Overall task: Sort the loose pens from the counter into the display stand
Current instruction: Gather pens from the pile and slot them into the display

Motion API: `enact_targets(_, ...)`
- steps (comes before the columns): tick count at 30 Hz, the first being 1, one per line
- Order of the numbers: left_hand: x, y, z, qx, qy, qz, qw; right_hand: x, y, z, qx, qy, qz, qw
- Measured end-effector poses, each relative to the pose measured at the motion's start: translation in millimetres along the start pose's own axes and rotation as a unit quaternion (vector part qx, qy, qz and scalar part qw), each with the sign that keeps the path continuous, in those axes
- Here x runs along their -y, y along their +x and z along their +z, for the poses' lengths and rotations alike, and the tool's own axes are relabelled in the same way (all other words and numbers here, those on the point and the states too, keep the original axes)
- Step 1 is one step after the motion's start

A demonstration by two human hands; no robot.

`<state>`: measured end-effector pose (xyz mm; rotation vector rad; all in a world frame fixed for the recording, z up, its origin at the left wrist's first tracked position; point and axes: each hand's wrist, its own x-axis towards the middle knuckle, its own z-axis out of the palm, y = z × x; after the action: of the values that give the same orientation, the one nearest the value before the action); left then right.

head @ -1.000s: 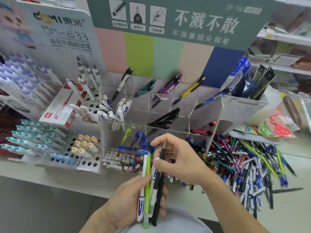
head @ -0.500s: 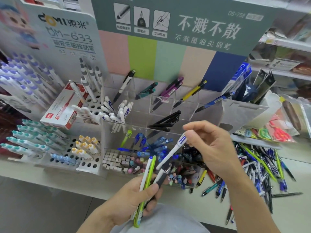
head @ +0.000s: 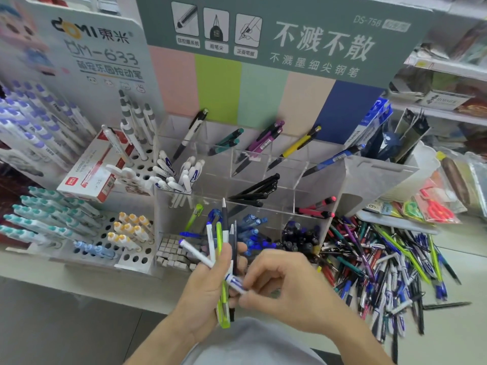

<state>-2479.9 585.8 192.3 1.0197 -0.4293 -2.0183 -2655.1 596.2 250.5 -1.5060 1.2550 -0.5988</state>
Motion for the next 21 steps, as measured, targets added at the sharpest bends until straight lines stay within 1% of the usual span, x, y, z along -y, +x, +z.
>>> enact_targets(1,-1.3,-0.2,0.8,0.001,-0.004,-0.006,1.000,3.7,-0.1,-1.3,0.031,-0.005,0.008,0.999)
enact_targets(2,-1.6,-0.1,0.4,0.001,0.019,-0.011,1.000,6.0,0.6,-3.2,0.035,-0.020,0.008,0.999)
enact_targets(3,-2.1,-0.1,0.3,0.000,0.070,-0.013,0.997,7.7,2.8,-4.8,0.009,-0.032,0.005,0.999)
enact_targets(5,-4.3,-1.2,0.7,0.018,0.180,0.007,0.983,10.6,10.6,-5.9,-0.093,-0.030,-0.002,0.995)
enact_targets(6,-4.0,-1.5,0.9,0.036,0.227,0.015,0.973,11.6,15.8,-5.7,-0.126,-0.022,-0.006,0.992)
enact_targets(7,-4.0,-2.8,2.6,0.056,0.258,0.017,0.964,13.5,21.5,-5.3,-0.137,-0.031,-0.013,0.990)
enact_targets(9,-4.4,-5.7,5.2,0.088,0.316,0.009,0.944,13.4,30.6,-2.8,-0.092,-0.116,-0.019,0.989)
enact_targets(11,-4.2,-7.5,7.0,0.106,0.374,0.008,0.921,13.3,35.9,-0.6,-0.044,-0.212,-0.024,0.976)
enact_targets(14,-6.4,-11.5,10.3,0.114,0.407,0.015,0.906,14.5,38.1,1.8,-0.018,-0.241,-0.035,0.970)
enact_targets(16,-6.6,-12.7,9.7,0.110,0.407,0.019,0.907,15.1,37.7,-0.2,-0.022,-0.210,-0.034,0.977)
enact_targets(17,-5.4,-12.5,8.5,0.103,0.399,0.022,0.911,15.2,37.1,-2.5,-0.027,-0.164,-0.030,0.986)
enact_targets(19,-3.9,-12.9,4.1,0.096,0.367,0.017,0.925,14.2,34.5,-10.1,-0.022,-0.032,-0.005,0.999)
enact_targets(21,-1.1,-13.5,1.7,0.115,0.286,-0.012,0.951,13.7,29.1,-17.3,-0.007,0.066,0.004,0.998)
